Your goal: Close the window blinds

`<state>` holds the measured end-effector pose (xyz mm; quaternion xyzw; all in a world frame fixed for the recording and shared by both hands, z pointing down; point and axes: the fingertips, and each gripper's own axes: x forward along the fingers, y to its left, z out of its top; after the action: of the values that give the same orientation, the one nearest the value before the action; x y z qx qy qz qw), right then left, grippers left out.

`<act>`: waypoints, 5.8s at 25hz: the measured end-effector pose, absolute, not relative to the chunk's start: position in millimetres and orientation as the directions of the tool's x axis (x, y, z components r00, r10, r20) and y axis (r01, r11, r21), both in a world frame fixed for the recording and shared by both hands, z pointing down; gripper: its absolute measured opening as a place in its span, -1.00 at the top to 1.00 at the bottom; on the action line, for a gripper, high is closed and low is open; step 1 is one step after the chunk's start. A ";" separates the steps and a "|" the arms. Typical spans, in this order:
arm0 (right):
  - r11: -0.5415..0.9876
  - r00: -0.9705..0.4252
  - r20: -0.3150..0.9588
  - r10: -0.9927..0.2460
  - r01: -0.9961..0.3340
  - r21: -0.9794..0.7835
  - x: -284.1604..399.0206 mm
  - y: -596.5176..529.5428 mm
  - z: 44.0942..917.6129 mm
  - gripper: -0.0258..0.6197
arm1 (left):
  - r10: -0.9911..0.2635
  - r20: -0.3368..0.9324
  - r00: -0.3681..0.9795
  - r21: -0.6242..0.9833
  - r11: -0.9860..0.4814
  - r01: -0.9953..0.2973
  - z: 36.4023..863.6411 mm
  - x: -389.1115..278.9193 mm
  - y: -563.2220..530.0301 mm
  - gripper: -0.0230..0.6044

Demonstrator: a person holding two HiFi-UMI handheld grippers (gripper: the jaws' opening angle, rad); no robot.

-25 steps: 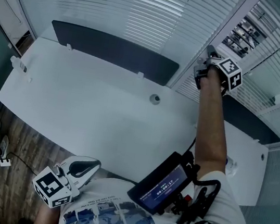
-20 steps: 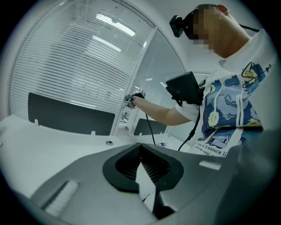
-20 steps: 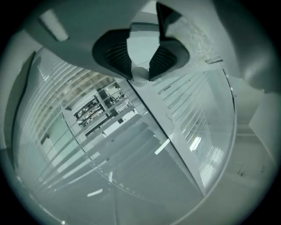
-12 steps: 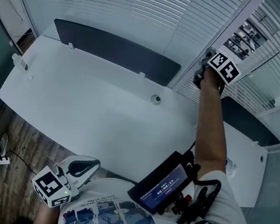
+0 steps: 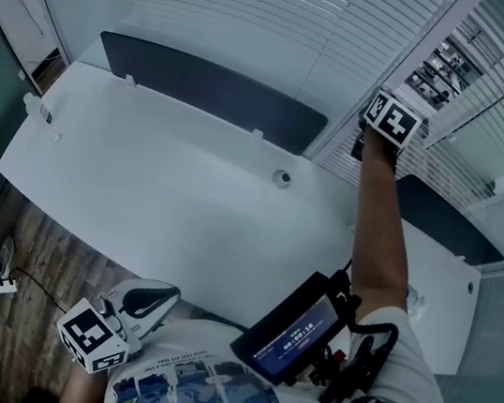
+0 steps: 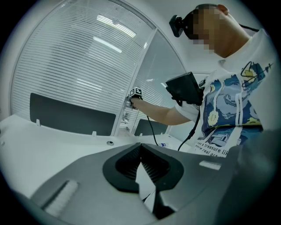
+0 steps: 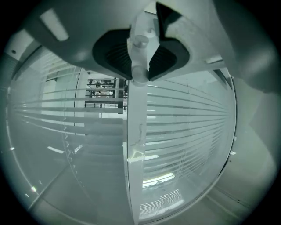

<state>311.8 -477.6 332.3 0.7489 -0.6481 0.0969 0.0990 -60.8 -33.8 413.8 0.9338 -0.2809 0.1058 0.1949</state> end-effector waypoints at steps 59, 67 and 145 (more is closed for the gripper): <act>-0.138 0.160 0.248 -0.955 -0.985 0.104 309.7 -475.5 329.5 0.53 | -0.472 0.308 0.826 0.308 -0.772 -0.556 417.1 -60.1 -37.8 0.91; -0.124 0.214 0.216 -0.953 -0.921 0.369 301.9 -478.8 325.3 0.53 | -0.470 0.305 0.828 0.312 -0.772 -0.554 418.0 -59.0 -37.5 0.92; 0.282 -0.236 0.377 -0.896 -0.957 0.072 67.4 25.6 421.5 0.91 | -0.365 0.235 0.901 0.237 -0.877 -0.418 409.1 -142.5 108.6 0.92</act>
<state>67.4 25.6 421.5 0.5929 -0.7812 0.0871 0.1752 -142.5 108.6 409.1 0.9644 -0.2030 0.0916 0.1424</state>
